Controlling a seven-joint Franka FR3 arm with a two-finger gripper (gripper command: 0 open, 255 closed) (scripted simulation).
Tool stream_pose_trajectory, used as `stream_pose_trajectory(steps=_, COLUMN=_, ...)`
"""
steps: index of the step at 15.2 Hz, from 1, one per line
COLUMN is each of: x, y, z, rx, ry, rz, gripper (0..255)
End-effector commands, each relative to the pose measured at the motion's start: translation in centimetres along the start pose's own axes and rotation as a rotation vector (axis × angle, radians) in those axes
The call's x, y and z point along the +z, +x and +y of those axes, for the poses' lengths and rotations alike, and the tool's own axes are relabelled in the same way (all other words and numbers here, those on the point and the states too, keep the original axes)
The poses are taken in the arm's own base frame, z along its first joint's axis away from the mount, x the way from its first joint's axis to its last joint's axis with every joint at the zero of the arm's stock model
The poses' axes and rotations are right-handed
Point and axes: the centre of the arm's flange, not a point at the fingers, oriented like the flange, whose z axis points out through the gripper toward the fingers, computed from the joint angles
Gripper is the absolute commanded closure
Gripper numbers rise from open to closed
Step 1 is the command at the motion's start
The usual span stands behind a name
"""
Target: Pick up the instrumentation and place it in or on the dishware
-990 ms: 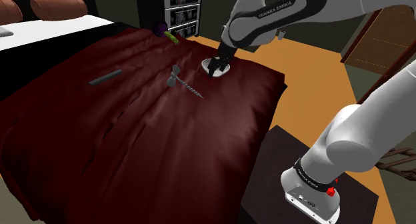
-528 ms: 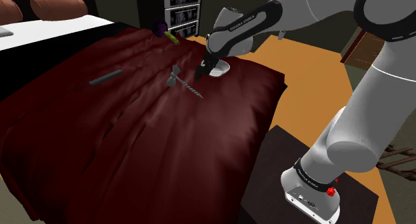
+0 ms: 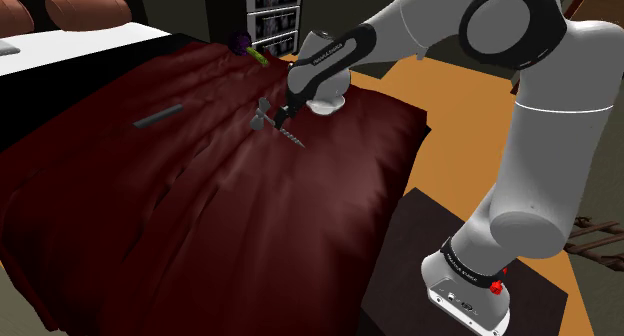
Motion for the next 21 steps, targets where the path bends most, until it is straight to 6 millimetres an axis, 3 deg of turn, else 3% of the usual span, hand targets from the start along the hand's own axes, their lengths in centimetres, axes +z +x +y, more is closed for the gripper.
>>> stream_pose_trajectory(steps=1, x=1.2, y=0.1, z=0.1, rx=-0.003, ry=0.0, rz=0.002, gripper=0)
stream_pose_trajectory(steps=6, x=3.6, y=0.1, z=0.1, rx=-0.003, ry=0.0, rz=0.002, gripper=0)
stream_pose_trajectory(steps=13, x=3.6, y=0.1, z=0.1, rx=-0.003, ry=0.0, rz=0.002, gripper=0)
stream_pose_trajectory(steps=14, x=3.6, y=0.1, z=0.1, rx=-0.003, ry=0.0, rz=0.002, gripper=255)
stream_pose_trajectory(steps=21, x=3.6, y=0.2, z=0.1, rx=-0.003, ry=0.0, rz=0.002, gripper=255)
